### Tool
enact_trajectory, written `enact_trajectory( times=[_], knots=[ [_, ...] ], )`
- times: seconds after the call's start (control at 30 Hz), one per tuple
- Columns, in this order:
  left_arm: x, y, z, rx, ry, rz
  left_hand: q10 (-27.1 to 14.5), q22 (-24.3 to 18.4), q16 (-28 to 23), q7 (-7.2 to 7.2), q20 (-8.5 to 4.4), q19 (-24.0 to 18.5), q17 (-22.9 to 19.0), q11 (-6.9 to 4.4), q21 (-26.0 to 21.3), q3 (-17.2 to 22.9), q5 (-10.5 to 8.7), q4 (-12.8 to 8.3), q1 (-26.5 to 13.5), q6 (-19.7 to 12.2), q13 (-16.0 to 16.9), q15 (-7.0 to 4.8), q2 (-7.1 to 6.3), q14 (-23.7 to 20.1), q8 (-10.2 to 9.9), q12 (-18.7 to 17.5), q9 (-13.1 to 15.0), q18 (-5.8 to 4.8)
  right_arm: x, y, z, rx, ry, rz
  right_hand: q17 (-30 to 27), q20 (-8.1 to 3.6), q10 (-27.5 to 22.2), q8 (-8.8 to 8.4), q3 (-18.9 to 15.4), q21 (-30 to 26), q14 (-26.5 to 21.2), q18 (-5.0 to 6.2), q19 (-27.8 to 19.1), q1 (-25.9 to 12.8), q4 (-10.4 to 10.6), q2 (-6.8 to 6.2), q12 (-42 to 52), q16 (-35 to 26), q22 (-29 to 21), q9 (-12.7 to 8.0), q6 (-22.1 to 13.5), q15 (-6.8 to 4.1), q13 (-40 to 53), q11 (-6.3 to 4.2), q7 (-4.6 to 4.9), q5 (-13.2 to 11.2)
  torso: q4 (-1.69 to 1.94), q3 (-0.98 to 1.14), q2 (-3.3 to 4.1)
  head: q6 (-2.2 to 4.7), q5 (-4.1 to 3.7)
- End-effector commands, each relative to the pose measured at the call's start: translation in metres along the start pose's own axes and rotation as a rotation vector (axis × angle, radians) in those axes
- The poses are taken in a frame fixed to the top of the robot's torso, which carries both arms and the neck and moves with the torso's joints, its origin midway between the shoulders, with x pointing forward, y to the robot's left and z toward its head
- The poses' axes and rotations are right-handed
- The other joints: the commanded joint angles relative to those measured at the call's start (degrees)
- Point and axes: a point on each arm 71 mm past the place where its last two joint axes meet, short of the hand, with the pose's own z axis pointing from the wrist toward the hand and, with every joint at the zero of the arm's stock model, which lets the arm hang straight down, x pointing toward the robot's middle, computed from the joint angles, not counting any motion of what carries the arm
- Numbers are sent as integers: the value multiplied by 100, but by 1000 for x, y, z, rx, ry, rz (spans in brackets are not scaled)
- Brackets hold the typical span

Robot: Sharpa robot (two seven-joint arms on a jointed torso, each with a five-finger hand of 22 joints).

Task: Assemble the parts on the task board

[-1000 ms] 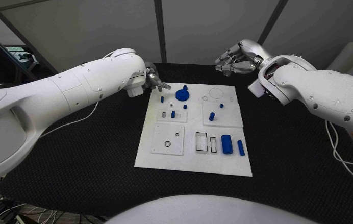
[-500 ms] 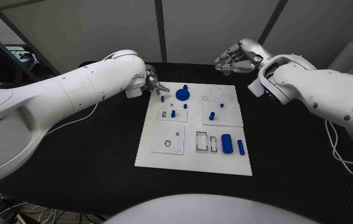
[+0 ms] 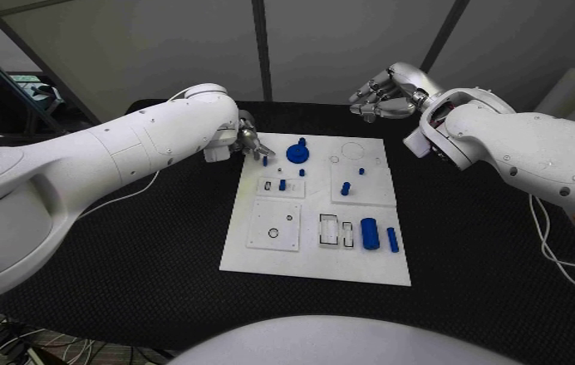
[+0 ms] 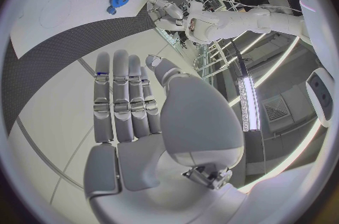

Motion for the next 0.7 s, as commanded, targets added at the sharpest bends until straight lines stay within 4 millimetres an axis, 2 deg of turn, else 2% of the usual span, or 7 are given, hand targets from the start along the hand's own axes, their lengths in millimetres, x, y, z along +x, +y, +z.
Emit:
enact_trajectory(
  times=[0.03,0.3,0.5,0.7],
  knots=[
    [2,-1,0,-6,19,27,49,8,37,-42,7,39,928,11,22,-20,18,-4,43,-15,10,-28,43,403,42,35,8,-16,0,2,1,-5,5,0,-5,12,-47,-20,-4,-30,5,18,-38,-21,32,-12,29,-26,-6,-3,-54,28,5,2,1,17,-2,-1,3,-2,-2],
    [5,-2,2,5,15,21,51,30,39,-52,-3,45,930,1,34,-15,29,-31,147,-36,5,-38,129,405,94,48,67,-19,1,3,1,-8,5,0,-9,12,-46,-19,-3,-30,7,18,-36,-22,36,-11,30,-26,-6,-3,-54,28,8,2,1,25,6,0,1,-4,-3],
    [4,-4,2,23,-11,5,48,38,42,-58,-11,45,933,-6,34,26,37,-59,268,-70,-7,-45,263,407,137,54,123,-20,1,3,1,-10,4,0,-9,12,-46,-19,-3,-30,7,18,-36,-22,36,-11,30,-26,-6,-3,-54,28,8,2,1,25,-2,1,1,-11,3],
    [3,-5,2,32,-33,-8,45,43,43,-64,-14,45,933,-12,34,56,39,-87,348,-90,-14,-49,318,407,160,56,153,-20,1,3,1,-10,3,0,-12,12,-45,-18,-2,-30,10,18,-34,-23,39,-10,32,-26,-6,-2,-53,28,10,1,1,31,-3,2,-1,-19,-1]
  ],
)
